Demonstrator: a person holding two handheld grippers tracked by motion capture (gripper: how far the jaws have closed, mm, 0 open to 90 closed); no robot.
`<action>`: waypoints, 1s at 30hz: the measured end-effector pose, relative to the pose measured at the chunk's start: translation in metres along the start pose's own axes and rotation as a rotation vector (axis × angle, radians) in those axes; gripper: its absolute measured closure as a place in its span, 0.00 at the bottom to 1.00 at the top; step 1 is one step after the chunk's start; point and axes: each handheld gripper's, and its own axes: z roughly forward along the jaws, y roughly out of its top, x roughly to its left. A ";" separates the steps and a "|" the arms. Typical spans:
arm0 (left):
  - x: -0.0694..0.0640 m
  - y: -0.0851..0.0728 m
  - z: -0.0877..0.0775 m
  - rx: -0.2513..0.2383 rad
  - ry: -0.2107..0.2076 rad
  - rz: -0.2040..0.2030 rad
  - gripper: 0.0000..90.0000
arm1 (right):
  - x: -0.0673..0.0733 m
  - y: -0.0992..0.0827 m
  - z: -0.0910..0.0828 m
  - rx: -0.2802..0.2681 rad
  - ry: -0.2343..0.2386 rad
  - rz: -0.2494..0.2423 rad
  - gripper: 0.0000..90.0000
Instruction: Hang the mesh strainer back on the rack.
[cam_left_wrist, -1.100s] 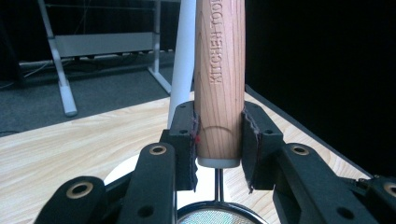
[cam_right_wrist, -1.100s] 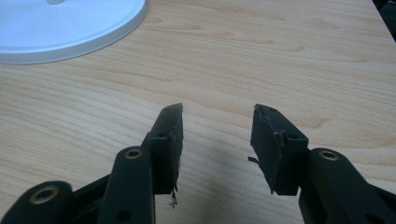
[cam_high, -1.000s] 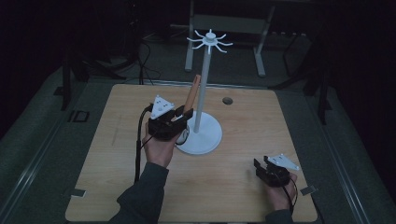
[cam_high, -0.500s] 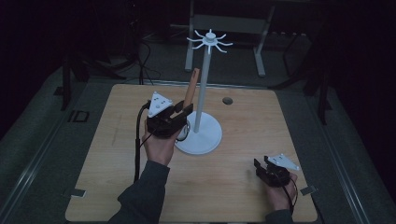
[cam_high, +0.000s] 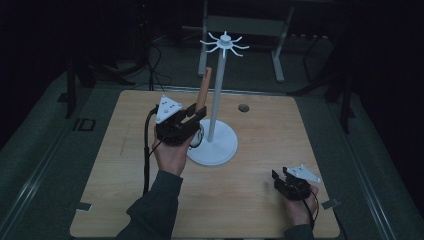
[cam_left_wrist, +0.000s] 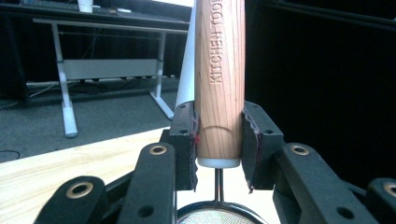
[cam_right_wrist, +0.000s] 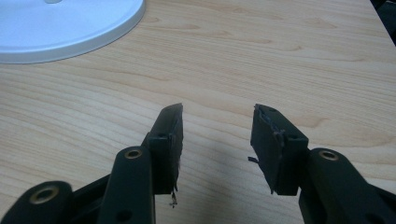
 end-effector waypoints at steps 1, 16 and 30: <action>0.000 0.000 0.000 -0.004 0.001 -0.002 0.77 | 0.000 0.000 0.000 0.000 0.000 0.000 0.60; -0.003 0.011 -0.001 -0.068 0.017 -0.037 0.77 | 0.000 0.000 0.000 -0.001 -0.001 0.000 0.60; -0.004 0.024 -0.001 -0.102 0.027 -0.043 0.77 | -0.001 0.000 0.000 -0.002 0.000 -0.001 0.60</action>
